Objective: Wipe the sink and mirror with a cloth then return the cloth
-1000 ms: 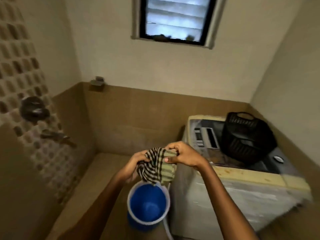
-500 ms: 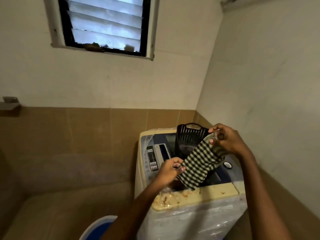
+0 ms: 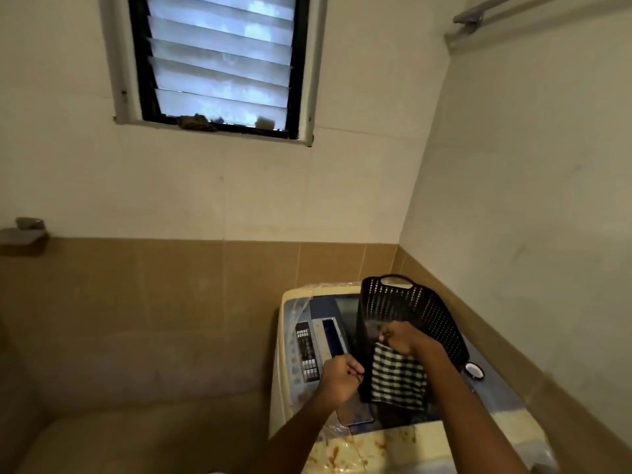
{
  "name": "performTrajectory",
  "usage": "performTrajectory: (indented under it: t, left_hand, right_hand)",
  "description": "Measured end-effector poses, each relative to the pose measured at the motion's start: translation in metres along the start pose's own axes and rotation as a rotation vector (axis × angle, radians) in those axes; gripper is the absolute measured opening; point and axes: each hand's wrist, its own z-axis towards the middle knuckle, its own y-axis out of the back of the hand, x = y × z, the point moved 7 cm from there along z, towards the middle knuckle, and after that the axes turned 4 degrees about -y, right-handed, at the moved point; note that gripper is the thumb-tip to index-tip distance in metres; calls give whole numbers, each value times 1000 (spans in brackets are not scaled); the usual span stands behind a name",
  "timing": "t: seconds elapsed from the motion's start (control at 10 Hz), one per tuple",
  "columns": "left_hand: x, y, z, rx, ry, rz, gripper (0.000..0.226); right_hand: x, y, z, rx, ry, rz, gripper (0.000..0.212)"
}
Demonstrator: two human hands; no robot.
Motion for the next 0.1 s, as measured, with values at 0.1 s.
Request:
performTrajectory:
  t: [0.1]
  left_hand:
    - [10, 20, -9, -48, -16, -6, 30]
  right_hand:
    - [4, 5, -2, -8, -14, -37, 31]
